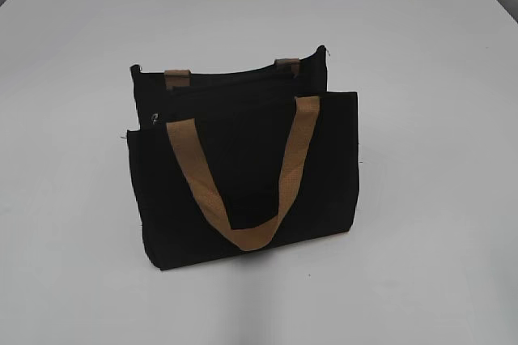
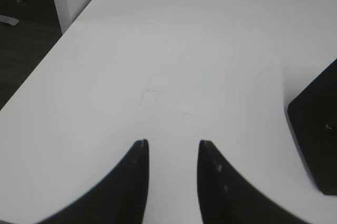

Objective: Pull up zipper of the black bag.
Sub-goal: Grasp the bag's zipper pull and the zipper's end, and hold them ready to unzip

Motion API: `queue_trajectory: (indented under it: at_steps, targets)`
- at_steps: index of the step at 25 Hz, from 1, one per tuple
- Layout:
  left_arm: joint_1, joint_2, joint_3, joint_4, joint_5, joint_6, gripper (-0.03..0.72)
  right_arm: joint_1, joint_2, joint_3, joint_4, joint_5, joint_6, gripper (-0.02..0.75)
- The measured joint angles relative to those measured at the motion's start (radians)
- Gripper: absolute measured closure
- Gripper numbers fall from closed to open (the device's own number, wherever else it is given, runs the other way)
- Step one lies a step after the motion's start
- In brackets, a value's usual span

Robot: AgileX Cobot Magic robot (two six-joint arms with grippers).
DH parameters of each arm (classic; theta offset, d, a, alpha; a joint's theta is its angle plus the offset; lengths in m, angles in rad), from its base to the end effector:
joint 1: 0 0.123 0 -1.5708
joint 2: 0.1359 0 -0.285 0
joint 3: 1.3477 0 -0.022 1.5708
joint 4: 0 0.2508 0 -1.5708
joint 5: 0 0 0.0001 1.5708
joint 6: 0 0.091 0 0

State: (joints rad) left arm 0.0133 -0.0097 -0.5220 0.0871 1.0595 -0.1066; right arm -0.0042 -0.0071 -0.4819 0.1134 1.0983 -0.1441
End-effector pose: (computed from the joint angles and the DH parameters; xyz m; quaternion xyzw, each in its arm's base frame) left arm -0.0092 0.0068 0.2836 -0.0529 0.8421 0.0185 0.5364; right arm -0.0057 0.0092 0.2697 -0.0633 0.8619 0.0194 0.5027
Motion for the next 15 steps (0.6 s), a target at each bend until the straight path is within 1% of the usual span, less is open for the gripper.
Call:
queue_trajectory:
  at_steps: [15]
  targets:
    - [0.000,0.000,0.000,0.000,0.000,0.000,0.448,0.000,0.000,0.000,0.000,0.000,0.000,0.285]
